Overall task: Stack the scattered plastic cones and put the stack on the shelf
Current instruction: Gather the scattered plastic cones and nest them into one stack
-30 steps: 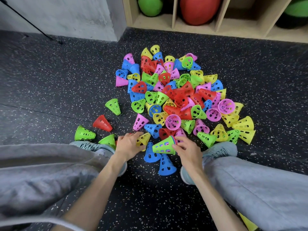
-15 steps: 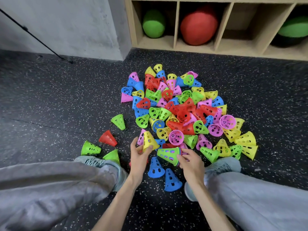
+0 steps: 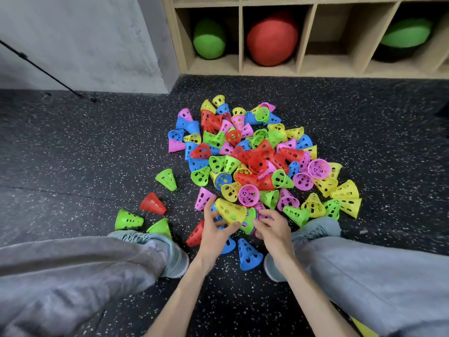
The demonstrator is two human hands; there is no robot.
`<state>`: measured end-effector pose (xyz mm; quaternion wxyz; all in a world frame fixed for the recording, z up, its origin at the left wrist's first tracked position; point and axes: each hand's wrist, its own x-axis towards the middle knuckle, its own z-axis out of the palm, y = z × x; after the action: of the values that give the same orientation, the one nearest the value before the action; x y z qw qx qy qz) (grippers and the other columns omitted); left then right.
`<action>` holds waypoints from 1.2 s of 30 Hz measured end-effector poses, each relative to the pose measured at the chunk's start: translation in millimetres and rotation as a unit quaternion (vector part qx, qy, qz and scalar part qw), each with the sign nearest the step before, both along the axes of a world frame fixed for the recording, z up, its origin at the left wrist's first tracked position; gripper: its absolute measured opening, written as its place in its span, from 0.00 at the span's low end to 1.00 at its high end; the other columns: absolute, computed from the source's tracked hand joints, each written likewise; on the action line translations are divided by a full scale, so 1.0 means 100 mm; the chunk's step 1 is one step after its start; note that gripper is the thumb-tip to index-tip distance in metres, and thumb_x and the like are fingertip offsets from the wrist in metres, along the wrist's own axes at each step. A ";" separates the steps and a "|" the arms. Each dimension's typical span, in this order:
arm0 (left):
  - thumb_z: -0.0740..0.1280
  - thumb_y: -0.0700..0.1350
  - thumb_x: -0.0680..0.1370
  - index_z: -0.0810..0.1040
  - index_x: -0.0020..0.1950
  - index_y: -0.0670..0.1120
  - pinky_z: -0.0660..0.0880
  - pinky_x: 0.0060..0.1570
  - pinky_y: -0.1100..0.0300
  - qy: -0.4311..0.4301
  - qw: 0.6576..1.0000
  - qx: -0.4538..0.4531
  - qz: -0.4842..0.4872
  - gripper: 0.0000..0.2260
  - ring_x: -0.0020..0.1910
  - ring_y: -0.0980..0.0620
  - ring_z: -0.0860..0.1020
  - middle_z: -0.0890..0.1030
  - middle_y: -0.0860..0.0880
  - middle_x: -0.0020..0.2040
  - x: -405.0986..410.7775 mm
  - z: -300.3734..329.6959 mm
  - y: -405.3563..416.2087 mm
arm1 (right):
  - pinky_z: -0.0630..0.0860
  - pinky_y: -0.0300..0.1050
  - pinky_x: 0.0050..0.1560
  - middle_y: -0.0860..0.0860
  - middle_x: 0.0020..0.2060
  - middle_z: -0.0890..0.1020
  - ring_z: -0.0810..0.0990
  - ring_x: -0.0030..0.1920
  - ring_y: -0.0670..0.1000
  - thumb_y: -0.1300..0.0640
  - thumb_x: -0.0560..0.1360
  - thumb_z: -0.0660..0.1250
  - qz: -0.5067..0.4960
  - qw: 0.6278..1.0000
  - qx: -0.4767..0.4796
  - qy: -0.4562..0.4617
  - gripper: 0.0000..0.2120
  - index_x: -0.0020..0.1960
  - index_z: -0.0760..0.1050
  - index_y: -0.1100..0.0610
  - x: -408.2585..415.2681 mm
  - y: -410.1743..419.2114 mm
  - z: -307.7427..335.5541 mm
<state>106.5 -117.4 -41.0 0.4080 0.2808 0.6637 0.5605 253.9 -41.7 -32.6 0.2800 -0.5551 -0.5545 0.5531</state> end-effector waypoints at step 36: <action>0.80 0.49 0.69 0.76 0.59 0.59 0.72 0.50 0.63 0.380 0.903 -0.092 -0.178 0.22 0.50 0.55 0.75 0.78 0.53 0.52 -0.42 -0.14 -0.88 | 0.85 0.48 0.46 0.45 0.40 0.86 0.86 0.38 0.49 0.62 0.77 0.71 0.203 0.976 -0.016 -0.073 0.10 0.56 0.83 0.55 -0.04 -0.54 -0.27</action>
<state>64.2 -205.3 -54.5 0.2423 0.5472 0.7557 0.2659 250.3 -95.7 -59.6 0.1121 -0.4742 -0.6657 0.5652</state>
